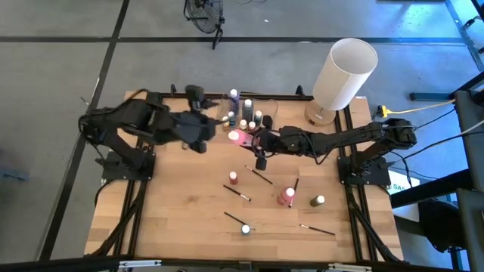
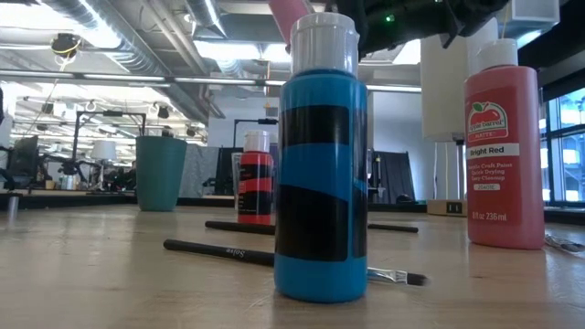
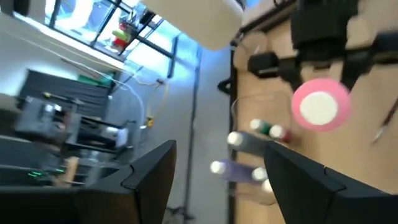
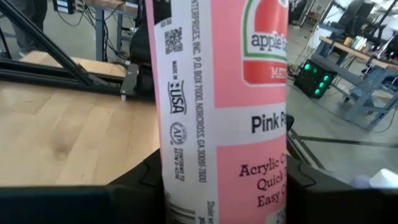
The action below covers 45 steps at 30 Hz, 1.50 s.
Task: Pick & Place Paint Supplies
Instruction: Put the pink paint bottle into the transparent bin
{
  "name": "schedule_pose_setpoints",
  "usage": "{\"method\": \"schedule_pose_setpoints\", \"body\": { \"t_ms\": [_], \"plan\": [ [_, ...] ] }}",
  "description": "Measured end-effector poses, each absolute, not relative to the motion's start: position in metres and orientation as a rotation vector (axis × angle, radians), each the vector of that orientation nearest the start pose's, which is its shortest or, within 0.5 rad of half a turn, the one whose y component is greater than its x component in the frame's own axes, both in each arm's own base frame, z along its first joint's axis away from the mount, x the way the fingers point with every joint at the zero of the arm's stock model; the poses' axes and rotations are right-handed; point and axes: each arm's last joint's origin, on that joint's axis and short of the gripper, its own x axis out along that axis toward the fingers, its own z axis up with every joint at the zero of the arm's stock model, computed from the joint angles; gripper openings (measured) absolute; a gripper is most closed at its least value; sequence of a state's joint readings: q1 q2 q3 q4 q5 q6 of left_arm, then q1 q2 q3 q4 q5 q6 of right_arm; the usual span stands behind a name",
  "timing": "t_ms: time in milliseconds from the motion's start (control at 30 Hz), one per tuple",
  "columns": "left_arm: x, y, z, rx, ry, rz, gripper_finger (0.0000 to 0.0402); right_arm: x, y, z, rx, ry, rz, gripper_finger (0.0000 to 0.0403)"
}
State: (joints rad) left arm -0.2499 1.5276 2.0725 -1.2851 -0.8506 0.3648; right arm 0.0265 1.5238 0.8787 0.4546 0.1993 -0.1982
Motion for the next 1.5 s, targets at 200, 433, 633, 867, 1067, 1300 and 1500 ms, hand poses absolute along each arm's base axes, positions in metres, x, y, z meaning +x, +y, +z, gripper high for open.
{"method": "schedule_pose_setpoints", "body": {
  "t_ms": [200,433,633,867,1067,1300,1500],
  "plan": [
    [0.210,-0.034,0.506,0.479,0.619,0.427,0.0239,0.334,0.003,0.250,-0.241,0.200,-0.152,0.0168],
    [0.203,-0.024,0.491,0.447,0.680,0.363,0.0238,0.334,0.003,0.251,-0.269,0.193,-0.149,0.0168],
    [0.210,-0.027,0.453,0.434,0.741,0.222,0.0238,0.334,0.003,0.252,-0.269,0.183,-0.150,0.0168],
    [0.216,-0.033,0.412,0.431,0.469,0.045,0.0239,0.335,0.003,0.253,-0.261,0.171,-0.151,0.0168],
    [0.210,-0.032,0.361,0.408,0.306,0.067,0.0238,0.335,0.004,0.254,-0.232,0.157,-0.138,0.0167],
    [0.208,-0.032,0.309,0.395,0.119,0.097,0.0238,0.335,0.004,0.255,-0.222,0.152,-0.130,0.0167],
    [0.205,-0.030,0.291,0.464,0.119,0.130,0.0238,0.335,0.004,0.255,-0.219,0.151,-0.130,0.0167]
  ]
}}
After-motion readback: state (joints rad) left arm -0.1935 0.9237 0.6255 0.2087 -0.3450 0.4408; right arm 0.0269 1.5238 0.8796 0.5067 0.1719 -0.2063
